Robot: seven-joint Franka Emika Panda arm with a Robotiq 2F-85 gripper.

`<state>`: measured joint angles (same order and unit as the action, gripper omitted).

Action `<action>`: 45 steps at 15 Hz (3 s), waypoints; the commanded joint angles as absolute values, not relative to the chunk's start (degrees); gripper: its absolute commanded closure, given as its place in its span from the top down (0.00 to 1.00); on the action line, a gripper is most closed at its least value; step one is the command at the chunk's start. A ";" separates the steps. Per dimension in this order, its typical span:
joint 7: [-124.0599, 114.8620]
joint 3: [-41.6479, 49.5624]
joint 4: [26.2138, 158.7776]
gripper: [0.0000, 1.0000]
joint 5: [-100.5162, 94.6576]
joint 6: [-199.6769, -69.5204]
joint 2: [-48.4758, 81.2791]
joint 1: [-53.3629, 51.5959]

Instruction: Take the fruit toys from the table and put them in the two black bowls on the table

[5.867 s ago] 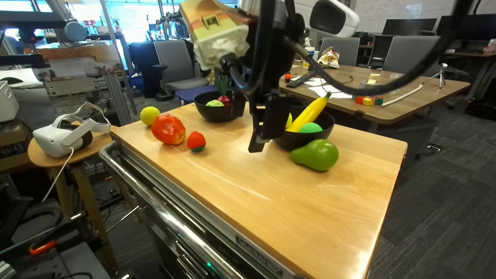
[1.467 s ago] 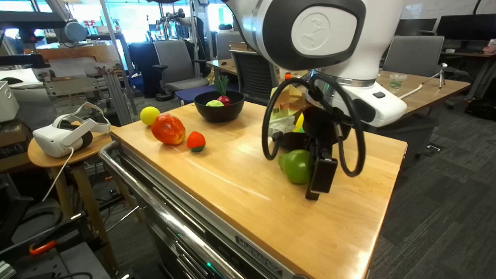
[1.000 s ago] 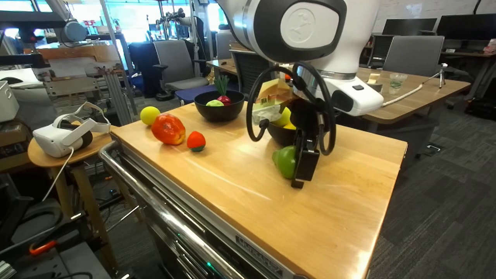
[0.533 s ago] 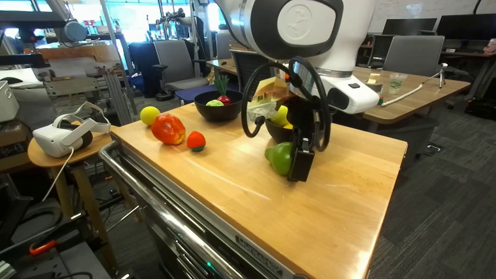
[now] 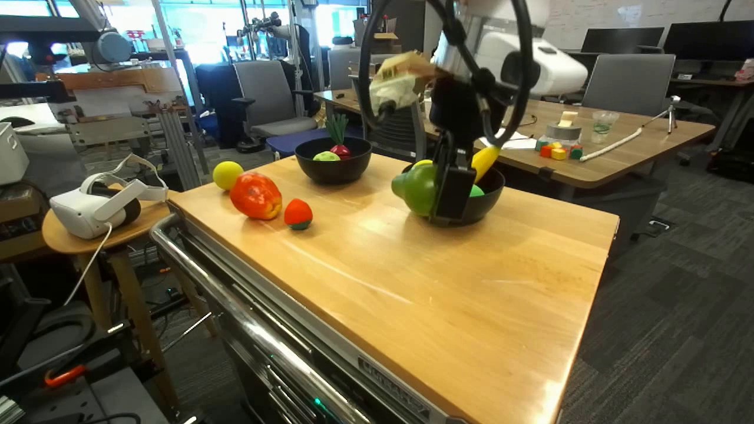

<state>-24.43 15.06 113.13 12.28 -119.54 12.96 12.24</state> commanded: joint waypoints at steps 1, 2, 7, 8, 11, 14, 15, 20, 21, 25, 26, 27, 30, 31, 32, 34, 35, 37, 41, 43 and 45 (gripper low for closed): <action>-20.05 12.62 112.36 0.38 13.34 -122.10 8.09 11.20; -18.74 11.80 111.64 0.38 13.86 -124.01 8.57 10.91; -9.47 8.68 110.30 0.38 17.40 -131.23 11.86 10.59; -7.55 8.35 110.13 0.38 16.84 -132.06 12.77 10.62; -2.32 7.50 109.54 0.38 16.44 -133.55 15.11 10.99; 3.39 6.53 108.97 0.38 17.31 -135.67 16.60 11.55; 5.07 6.14 108.56 0.38 17.81 -136.29 16.97 11.77; 10.33 5.15 106.56 0.61 19.36 -137.23 18.32 12.91; 11.14 5.12 106.33 0.74 19.47 -137.21 18.42 13.18; 12.54 4.95 106.08 1.00 21.53 -135.73 17.89 14.55; 12.69 4.93 106.22 1.00 22.31 -135.09 17.40 14.87; 13.01 4.76 106.36 1.00 23.77 -134.26 16.77 15.37; 11.77 5.01 106.54 1.00 28.18 -129.69 13.92 16.46; 9.66 5.85 106.49 1.00 28.31 -126.25 12.42 16.53; 7.74 6.90 106.69 1.00 27.07 -122.43 10.77 16.51; 7.22 8.59 108.83 1.00 26.16 -116.19 6.21 17.05; 7.09 9.68 110.18 1.00 25.26 -113.87 3.77 17.11; 6.57 12.08 115.10 1.00 21.01 -113.01 -2.69 16.94; 7.91 14.40 114.27 1.00 20.20 -111.66 -2.65 16.37; 7.89 14.58 115.87 1.00 20.04 -111.63 -4.40 16.28; 8.30 12.69 118.67 1.00 14.65 -111.21 -7.02 14.65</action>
